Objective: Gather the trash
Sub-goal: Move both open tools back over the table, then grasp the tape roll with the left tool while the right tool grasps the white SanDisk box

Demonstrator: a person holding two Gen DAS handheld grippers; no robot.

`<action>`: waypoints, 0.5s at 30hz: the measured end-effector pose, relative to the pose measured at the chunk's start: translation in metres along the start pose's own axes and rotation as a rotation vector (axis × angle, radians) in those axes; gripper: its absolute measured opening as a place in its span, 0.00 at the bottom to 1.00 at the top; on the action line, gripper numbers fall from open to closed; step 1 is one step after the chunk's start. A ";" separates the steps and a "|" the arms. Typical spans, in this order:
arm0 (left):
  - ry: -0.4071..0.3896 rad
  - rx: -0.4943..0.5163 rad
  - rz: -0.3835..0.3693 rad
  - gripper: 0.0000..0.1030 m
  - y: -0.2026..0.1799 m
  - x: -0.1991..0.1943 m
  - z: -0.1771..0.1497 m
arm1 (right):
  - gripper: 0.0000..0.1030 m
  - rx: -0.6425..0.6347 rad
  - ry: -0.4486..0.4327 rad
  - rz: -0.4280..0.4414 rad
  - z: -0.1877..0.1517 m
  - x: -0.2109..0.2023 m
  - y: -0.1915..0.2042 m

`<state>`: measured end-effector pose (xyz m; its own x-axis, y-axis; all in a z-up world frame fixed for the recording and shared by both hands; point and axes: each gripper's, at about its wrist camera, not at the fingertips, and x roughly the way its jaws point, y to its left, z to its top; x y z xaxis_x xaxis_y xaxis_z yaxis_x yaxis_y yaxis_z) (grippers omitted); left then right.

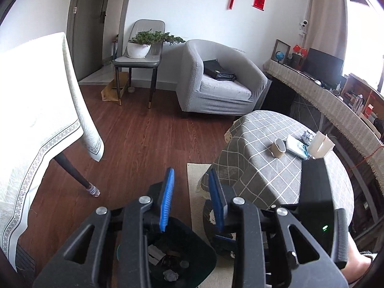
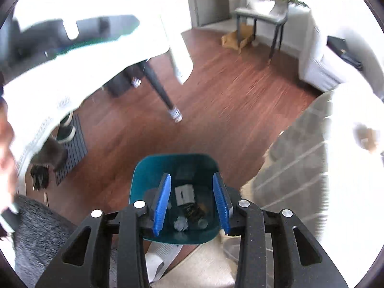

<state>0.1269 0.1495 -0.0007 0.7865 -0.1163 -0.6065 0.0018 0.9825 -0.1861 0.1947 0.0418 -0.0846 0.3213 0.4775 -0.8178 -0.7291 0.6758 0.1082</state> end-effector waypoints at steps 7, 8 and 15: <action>-0.010 0.027 -0.042 0.41 -0.034 0.014 0.011 | 0.36 0.045 -0.075 -0.111 -0.008 -0.047 -0.045; -0.014 0.038 -0.044 0.43 -0.041 0.016 0.013 | 0.36 0.060 -0.086 -0.119 -0.011 -0.053 -0.054; -0.025 0.128 -0.087 0.52 -0.085 0.038 0.020 | 0.36 0.141 -0.144 -0.187 -0.029 -0.084 -0.105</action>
<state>0.1685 0.0645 0.0076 0.7952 -0.1993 -0.5727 0.1477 0.9796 -0.1359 0.2266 -0.0859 -0.0435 0.5326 0.4051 -0.7431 -0.5609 0.8265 0.0485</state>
